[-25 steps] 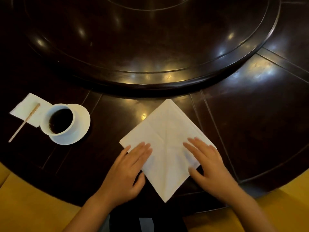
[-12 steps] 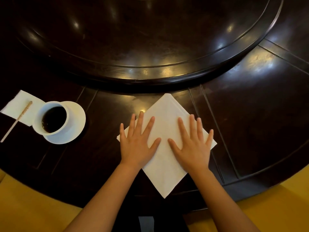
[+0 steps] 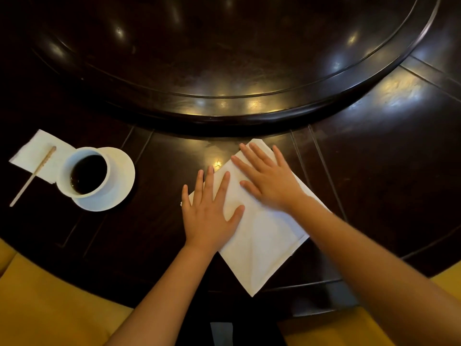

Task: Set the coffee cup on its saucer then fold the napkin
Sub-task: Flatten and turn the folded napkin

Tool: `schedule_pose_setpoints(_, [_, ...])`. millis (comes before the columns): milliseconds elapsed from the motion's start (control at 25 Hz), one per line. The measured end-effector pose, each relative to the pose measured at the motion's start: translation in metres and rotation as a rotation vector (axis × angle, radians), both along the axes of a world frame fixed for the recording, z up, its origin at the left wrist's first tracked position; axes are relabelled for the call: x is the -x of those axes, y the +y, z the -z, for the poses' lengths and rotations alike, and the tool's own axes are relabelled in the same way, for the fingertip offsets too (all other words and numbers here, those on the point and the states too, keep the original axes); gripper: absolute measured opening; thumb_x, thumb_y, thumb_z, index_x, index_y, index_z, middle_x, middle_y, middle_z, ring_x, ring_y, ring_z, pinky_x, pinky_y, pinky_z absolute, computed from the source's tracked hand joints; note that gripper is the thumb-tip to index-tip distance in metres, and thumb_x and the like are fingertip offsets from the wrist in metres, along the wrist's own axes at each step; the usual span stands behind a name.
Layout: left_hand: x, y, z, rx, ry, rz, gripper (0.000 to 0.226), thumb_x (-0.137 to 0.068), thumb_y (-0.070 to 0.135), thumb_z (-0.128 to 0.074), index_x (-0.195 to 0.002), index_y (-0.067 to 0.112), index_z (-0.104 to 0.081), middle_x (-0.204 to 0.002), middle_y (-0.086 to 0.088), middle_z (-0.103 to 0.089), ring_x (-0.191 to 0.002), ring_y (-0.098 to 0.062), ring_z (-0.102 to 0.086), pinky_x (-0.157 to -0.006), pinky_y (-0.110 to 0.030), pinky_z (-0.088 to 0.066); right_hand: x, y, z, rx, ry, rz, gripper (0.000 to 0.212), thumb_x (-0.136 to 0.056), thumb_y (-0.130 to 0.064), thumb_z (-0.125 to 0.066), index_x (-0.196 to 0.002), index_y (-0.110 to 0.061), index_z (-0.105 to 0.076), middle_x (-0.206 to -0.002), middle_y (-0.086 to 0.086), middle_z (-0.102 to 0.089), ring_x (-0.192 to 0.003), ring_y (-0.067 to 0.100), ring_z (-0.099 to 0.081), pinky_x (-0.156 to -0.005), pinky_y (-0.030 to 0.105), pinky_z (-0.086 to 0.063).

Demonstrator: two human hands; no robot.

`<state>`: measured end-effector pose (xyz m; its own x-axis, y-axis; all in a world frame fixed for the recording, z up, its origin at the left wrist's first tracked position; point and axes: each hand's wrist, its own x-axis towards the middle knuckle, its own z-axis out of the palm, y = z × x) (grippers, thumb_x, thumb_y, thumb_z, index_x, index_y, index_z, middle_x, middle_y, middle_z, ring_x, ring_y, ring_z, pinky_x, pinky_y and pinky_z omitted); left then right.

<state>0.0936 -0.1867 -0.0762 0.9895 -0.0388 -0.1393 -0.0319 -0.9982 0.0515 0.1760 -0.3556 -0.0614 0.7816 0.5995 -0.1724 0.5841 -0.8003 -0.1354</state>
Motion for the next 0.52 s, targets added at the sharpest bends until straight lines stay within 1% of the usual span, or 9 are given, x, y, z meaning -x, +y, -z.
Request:
schedule_pose_setpoints(40, [-0.001, 0.0, 0.0, 0.0, 0.002, -0.004, 0.076, -0.084, 0.067, -0.018, -0.149, 0.027, -0.012, -0.157, -0.011, -0.014, -0.143, -0.029, -0.009, -0.11, -0.056, -0.013, -0.008, -0.006, 0.003, 0.033, 0.008, -0.016, 0.058, -0.096, -0.053, -0.018, -0.147, -0.032, -0.001, -0.158, 0.001, 0.002, -0.143, 0.019, 0.012, -0.114, 0.051, 0.009])
schedule_pose_setpoints(120, [-0.001, 0.001, -0.001, -0.007, -0.009, 0.018, 0.077, -0.084, 0.067, -0.019, -0.149, 0.027, -0.007, -0.158, -0.01, -0.006, -0.144, -0.028, -0.003, -0.11, -0.057, -0.002, -0.015, -0.014, 0.007, 0.033, 0.0, 0.004, 0.061, -0.094, -0.057, -0.017, -0.147, -0.034, 0.001, -0.158, 0.001, 0.004, -0.141, 0.015, 0.015, -0.113, 0.049, 0.012])
schedule_pose_setpoints(200, [0.008, 0.001, -0.002, 0.029, -0.02, 0.163, 0.077, -0.084, 0.065, -0.025, -0.149, 0.027, -0.007, -0.158, -0.008, 0.002, -0.145, -0.026, 0.0, -0.109, -0.058, 0.007, -0.016, -0.014, 0.008, 0.018, -0.013, 0.016, 0.06, -0.093, -0.058, -0.014, -0.146, -0.034, 0.001, -0.158, 0.002, 0.004, -0.142, 0.015, 0.015, -0.113, 0.049, 0.012])
schedule_pose_setpoints(240, [0.016, 0.001, -0.003, 0.067, -0.022, 0.278, 0.076, -0.084, 0.063, -0.029, -0.149, 0.027, -0.013, -0.157, -0.008, 0.0, -0.145, -0.027, -0.004, -0.109, -0.058, 0.006, -0.015, -0.013, 0.009, 0.015, -0.021, 0.013, 0.06, -0.093, -0.058, -0.013, -0.146, -0.035, 0.001, -0.158, 0.002, 0.003, -0.142, 0.016, 0.014, -0.113, 0.049, 0.011])
schedule_pose_setpoints(320, [0.032, 0.0, -0.005, 0.118, -0.007, 0.502, 0.071, -0.084, 0.057, -0.036, -0.147, 0.028, -0.021, -0.157, -0.008, -0.009, -0.144, -0.029, -0.012, -0.109, -0.059, -0.002, -0.015, -0.013, 0.01, 0.005, -0.029, 0.008, 0.059, -0.094, -0.057, -0.014, -0.146, -0.035, 0.001, -0.158, 0.003, 0.002, -0.142, 0.016, 0.012, -0.113, 0.05, 0.009])
schedule_pose_setpoints(400, [0.044, 0.002, -0.006, 0.127, 0.031, 0.668, 0.066, -0.087, 0.055, -0.035, -0.148, 0.031, -0.02, -0.157, -0.009, -0.011, -0.144, -0.031, -0.007, -0.11, -0.063, -0.004, -0.015, -0.014, 0.011, -0.003, -0.032, 0.013, 0.058, -0.094, -0.056, -0.015, -0.146, -0.035, 0.0, -0.158, 0.003, 0.001, -0.143, 0.016, 0.012, -0.113, 0.05, 0.008])
schedule_pose_setpoints(520, [0.052, 0.01, -0.011, 0.118, 0.081, 0.913, 0.06, -0.093, 0.054, -0.033, -0.147, 0.033, -0.021, -0.158, -0.007, -0.012, -0.144, -0.032, -0.002, -0.104, -0.07, -0.005, -0.015, -0.014, 0.012, -0.009, -0.045, 0.015, 0.058, -0.094, -0.057, -0.015, -0.146, -0.035, -0.001, -0.158, 0.003, 0.0, -0.143, 0.016, 0.011, -0.113, 0.05, 0.008])
